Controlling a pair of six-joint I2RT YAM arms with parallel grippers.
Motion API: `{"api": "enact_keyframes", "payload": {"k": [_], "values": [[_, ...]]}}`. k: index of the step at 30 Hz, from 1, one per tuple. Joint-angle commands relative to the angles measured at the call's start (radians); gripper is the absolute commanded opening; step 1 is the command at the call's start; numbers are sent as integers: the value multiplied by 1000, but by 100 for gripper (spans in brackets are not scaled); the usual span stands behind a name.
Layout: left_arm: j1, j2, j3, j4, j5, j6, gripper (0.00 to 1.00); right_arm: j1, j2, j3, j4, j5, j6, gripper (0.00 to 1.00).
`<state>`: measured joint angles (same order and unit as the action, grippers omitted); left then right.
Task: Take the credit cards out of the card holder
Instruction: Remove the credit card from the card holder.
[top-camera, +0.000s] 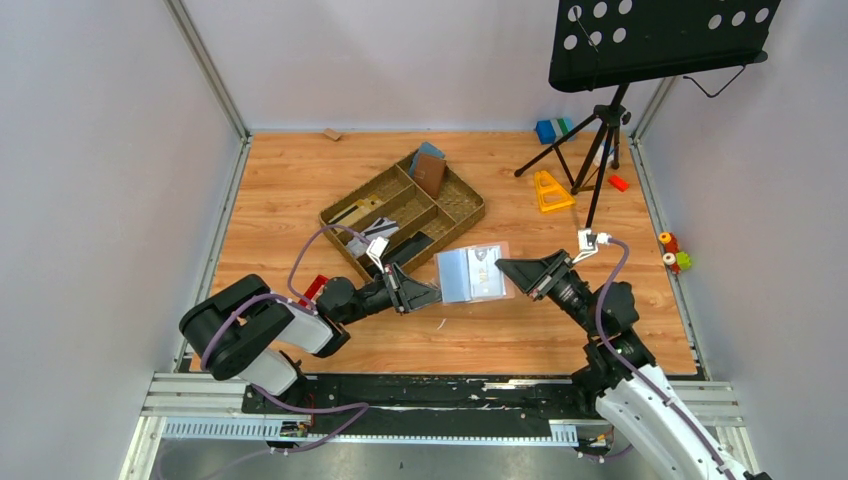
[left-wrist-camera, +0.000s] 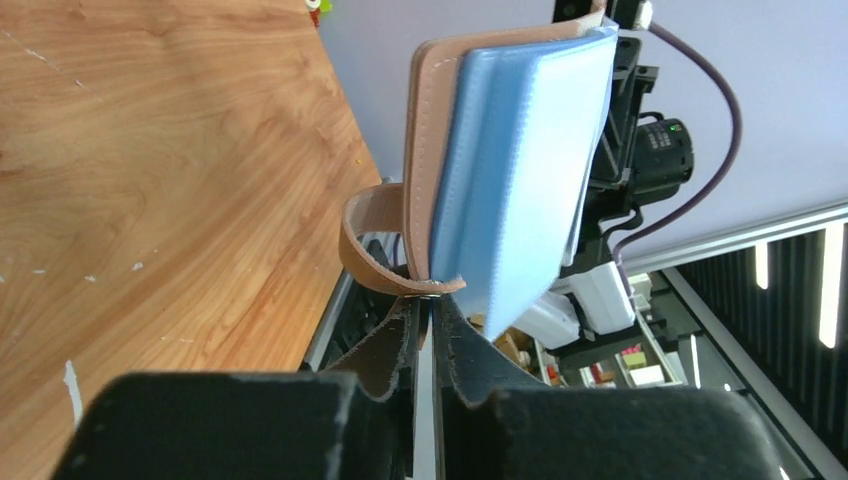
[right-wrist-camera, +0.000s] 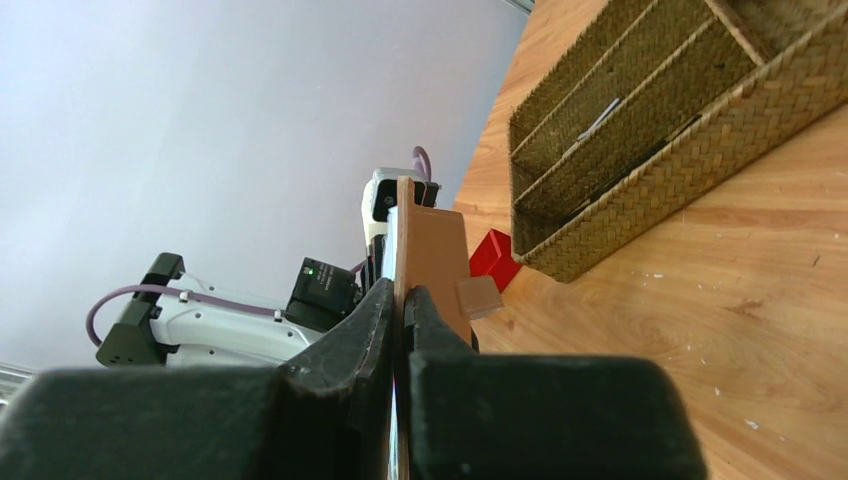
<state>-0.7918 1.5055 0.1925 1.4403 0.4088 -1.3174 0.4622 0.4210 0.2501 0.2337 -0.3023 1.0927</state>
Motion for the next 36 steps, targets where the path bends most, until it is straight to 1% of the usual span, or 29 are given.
{"api": "enact_keyframes", "payload": {"k": [1, 3, 5, 6, 7, 8, 11, 13, 16, 20, 24, 26, 29, 34, 36], "values": [[-7, -33, 48, 33, -2, 44, 7, 7, 30, 76, -119, -80, -135, 7], [-9, -31, 46, -8, -11, 56, 3, 7, 49, 105, -160, -99, -170, 16], [-9, -27, 40, -34, -26, 68, 0, 7, 65, 127, -211, -106, -205, 20], [-9, -27, 37, -45, -31, 74, 0, 7, 67, 133, -226, -105, -216, 16], [-9, -27, 35, -52, -37, 79, 0, 6, 65, 135, -247, -102, -225, 7], [-9, -27, 33, -61, -42, 83, 0, 7, 61, 135, -274, -92, -234, 1], [-10, -23, 35, -79, -48, 98, 0, 7, 54, 125, -325, -58, -252, 0], [-17, -21, 41, -101, -52, 113, 0, 7, 62, 109, -329, -54, -260, 0], [-37, -31, 78, -246, -61, 160, 0, 8, 91, 73, -287, -73, -250, 0], [-72, -82, 117, -441, -115, 244, 0, 9, 143, 35, -214, -96, -262, 0], [-94, -166, 165, -684, -190, 362, 0, 13, 203, 31, -225, -63, -295, 2], [-95, -193, 169, -735, -206, 390, 0, 16, 235, 26, -220, -56, -300, 3], [-95, -196, 170, -718, -185, 394, 6, 20, 277, 9, -178, -74, -290, 3], [-95, -125, 176, -635, -133, 369, 25, 36, 322, -30, -108, -80, -252, 1], [-95, -78, 177, -612, -127, 351, 30, 39, 320, -45, -100, -72, -243, 0]]}}
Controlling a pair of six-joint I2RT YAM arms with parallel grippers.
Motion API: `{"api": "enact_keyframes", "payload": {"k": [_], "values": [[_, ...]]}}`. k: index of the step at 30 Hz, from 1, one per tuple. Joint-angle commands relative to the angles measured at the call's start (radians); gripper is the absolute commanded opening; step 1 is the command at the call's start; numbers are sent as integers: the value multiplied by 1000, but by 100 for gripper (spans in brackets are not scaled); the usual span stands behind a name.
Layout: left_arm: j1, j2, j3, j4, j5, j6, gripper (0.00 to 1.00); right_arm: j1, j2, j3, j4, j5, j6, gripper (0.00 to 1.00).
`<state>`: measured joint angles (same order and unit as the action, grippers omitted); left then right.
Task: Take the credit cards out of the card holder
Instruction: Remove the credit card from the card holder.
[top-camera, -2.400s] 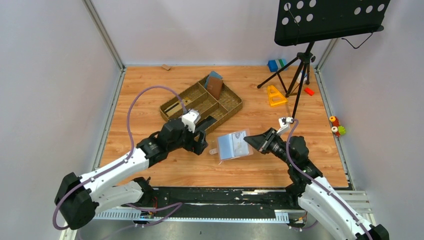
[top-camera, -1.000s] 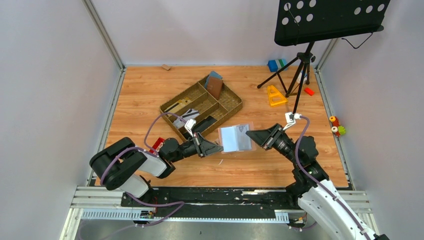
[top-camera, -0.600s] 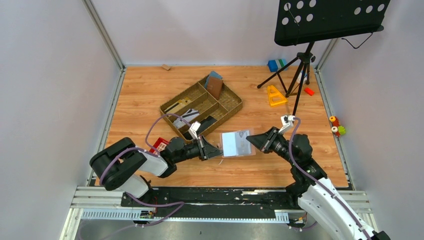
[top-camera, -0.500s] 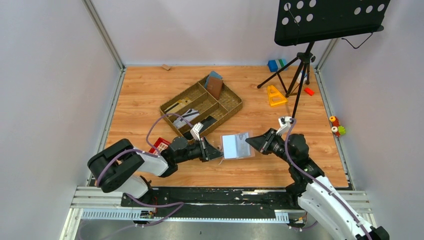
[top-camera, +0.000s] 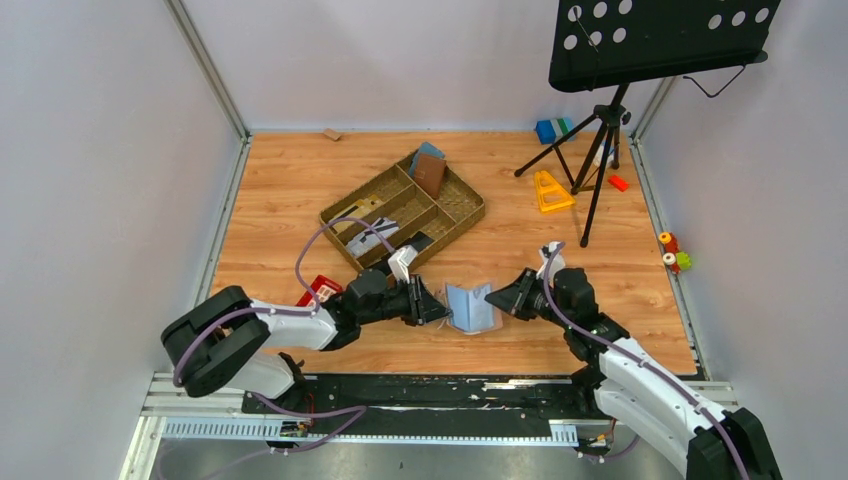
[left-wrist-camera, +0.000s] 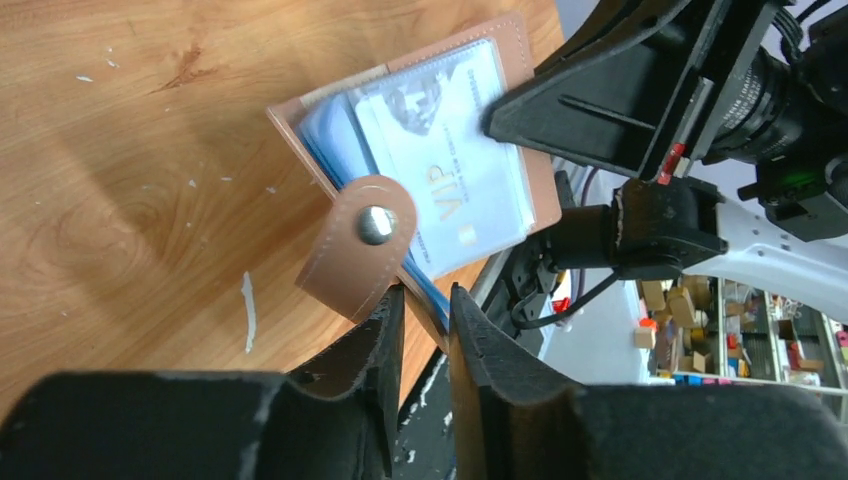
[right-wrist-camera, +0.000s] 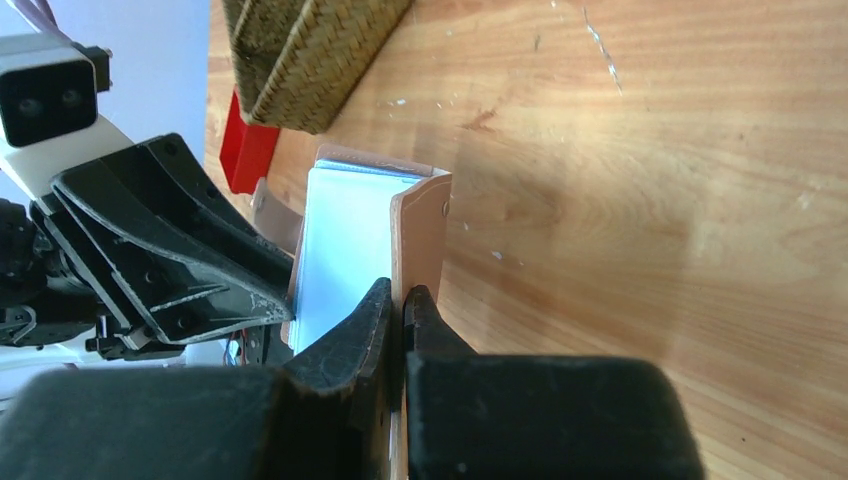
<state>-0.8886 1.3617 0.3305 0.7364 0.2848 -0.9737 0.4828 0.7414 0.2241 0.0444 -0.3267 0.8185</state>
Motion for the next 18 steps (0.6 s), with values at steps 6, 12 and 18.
{"api": "enact_keyframes", "payload": {"k": [6, 12, 18], "values": [[2, 229, 33, 272, 42, -72, 49, 22, -39, -63, 106, -23, 57, 0], [3, 321, 13, 444, 52, -139, 61, 22, -74, -69, 63, 6, 48, 0], [22, 324, -32, 555, 61, -188, 71, 22, -102, -71, 34, 30, 40, 0]]}}
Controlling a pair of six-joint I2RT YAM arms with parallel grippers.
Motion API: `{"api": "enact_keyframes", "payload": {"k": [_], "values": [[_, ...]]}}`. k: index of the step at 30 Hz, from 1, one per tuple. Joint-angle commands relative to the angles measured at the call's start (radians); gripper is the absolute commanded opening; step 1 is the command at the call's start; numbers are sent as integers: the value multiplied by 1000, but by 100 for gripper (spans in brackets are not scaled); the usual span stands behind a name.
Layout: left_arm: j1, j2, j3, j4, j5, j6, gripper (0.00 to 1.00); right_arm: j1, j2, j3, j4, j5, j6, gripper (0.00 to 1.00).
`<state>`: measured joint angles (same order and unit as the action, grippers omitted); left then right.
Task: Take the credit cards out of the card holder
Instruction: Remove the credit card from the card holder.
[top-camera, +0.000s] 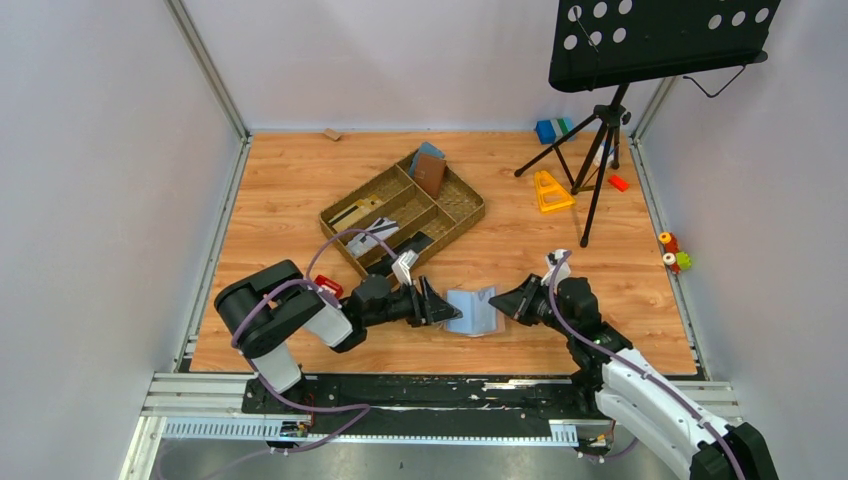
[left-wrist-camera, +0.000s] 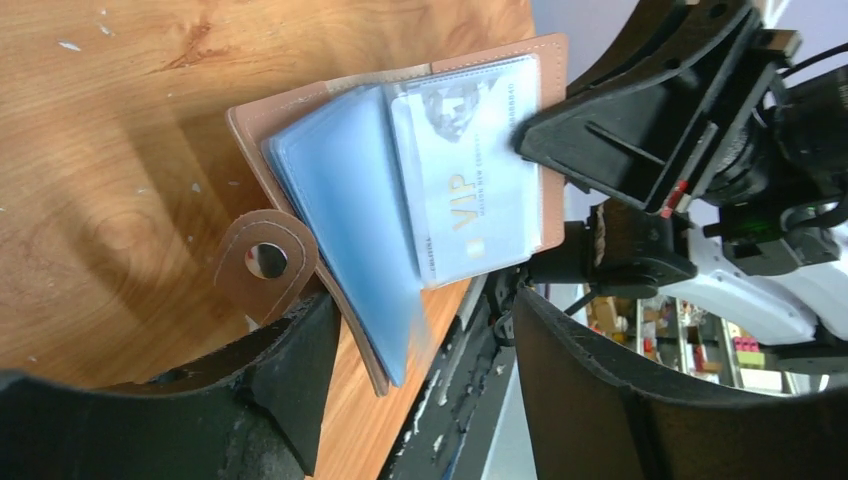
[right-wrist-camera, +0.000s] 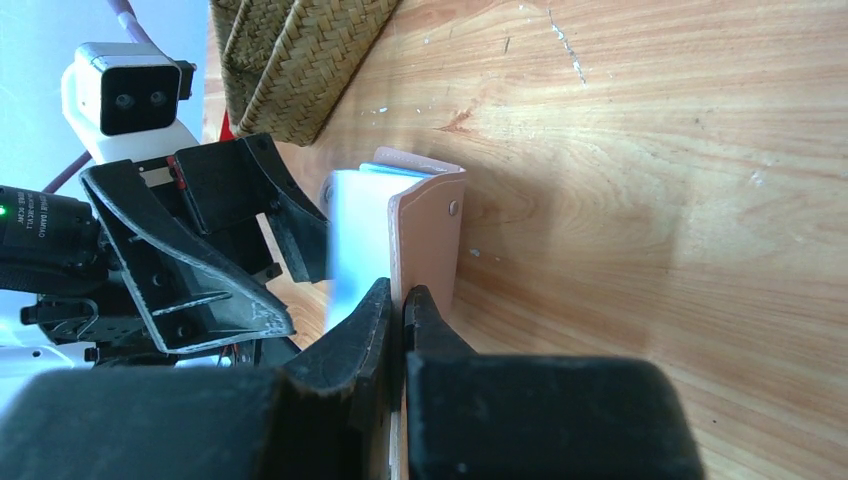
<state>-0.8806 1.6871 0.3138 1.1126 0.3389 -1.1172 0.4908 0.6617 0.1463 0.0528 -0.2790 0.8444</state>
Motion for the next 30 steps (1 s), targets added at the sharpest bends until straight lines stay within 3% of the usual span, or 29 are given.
{"api": "enact_keyframes", "payload": {"k": [1, 7, 12, 15, 21, 25, 30], "values": [[19, 1, -19, 198, 12, -52, 71, 13, -23, 6, 27, -18, 16, 0], [23, 24, -10, 253, 36, -74, 68, 14, -1, 1, 70, -54, 33, 0], [22, 25, -6, 281, 37, -81, 43, 15, 46, 2, 123, -83, 61, 0], [20, 6, 14, 198, 33, -37, 35, 22, 79, 8, 161, -94, 79, 2], [19, -5, 43, 29, 14, 44, 10, 32, 150, 53, 183, -133, 79, 25], [19, -28, 48, -100, -17, 104, 10, 34, 179, 69, 155, -134, 65, 28], [19, -76, 38, -154, -31, 135, 19, 33, 173, 87, 47, -97, 36, 11]]}}
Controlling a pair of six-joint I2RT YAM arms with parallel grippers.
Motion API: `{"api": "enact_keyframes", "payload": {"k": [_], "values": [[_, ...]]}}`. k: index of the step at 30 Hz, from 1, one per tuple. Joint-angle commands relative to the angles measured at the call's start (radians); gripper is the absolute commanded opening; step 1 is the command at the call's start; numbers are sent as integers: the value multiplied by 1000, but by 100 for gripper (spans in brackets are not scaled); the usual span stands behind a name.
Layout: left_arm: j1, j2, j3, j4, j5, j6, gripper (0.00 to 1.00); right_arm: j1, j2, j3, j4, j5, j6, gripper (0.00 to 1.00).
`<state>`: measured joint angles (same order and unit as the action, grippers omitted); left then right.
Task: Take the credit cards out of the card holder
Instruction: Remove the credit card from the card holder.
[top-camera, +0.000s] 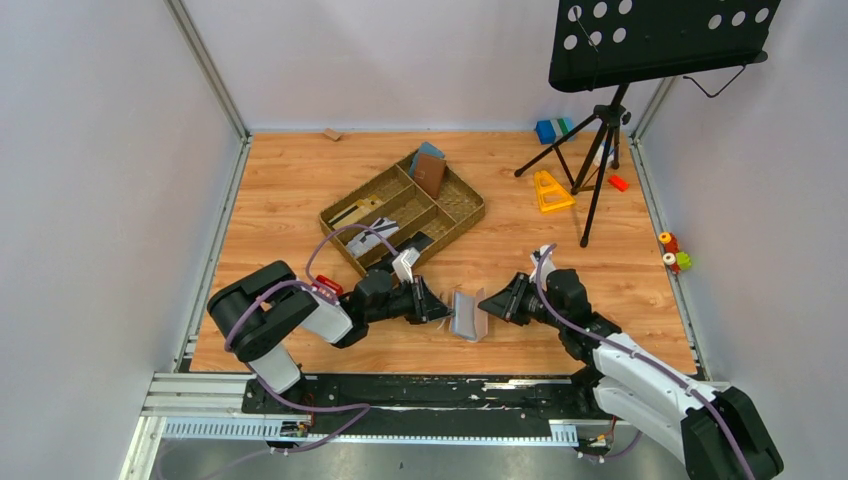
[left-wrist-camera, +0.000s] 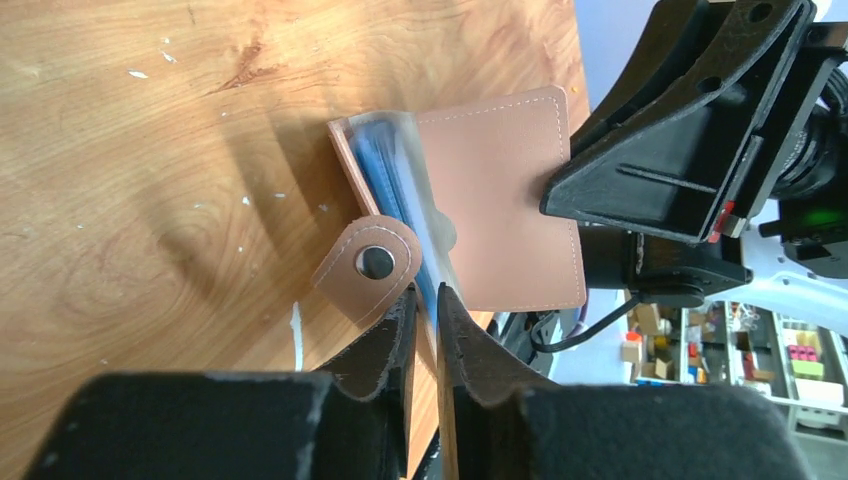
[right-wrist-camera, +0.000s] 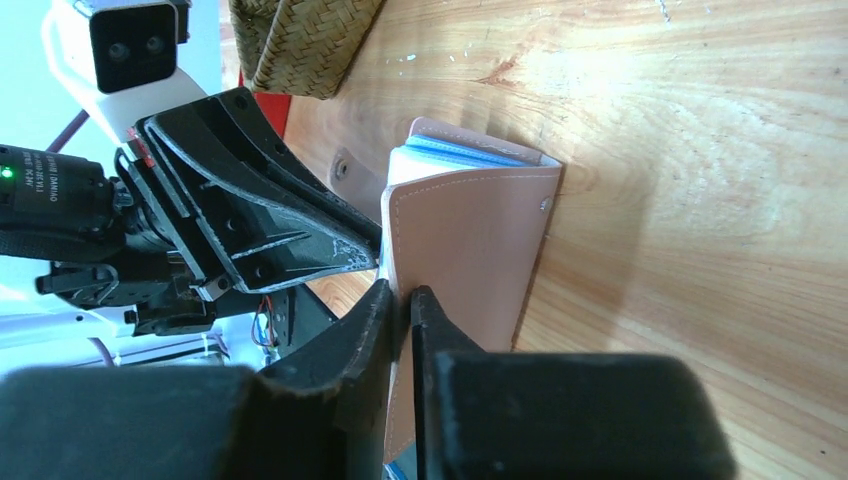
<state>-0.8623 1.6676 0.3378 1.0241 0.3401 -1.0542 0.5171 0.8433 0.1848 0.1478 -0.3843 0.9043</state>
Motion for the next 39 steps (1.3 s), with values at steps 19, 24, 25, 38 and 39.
{"api": "enact_keyframes", "payload": {"k": [19, 24, 25, 38, 39], "values": [[-11, -160, 57, -173, -2, 126, 11, 7, 44, 166, -378, 111, -168, 56], [-25, -217, 89, -258, -4, 166, 8, 7, 104, 140, -312, 63, -158, 52], [-28, -222, 97, -275, -3, 173, 9, 7, 109, 132, -295, 53, -152, 52], [-39, -411, 141, -773, -189, 357, 28, 8, 105, 141, -343, 72, -198, 66], [-40, -421, 150, -823, -205, 373, 30, 9, 94, 148, -343, 64, -207, 73]]}}
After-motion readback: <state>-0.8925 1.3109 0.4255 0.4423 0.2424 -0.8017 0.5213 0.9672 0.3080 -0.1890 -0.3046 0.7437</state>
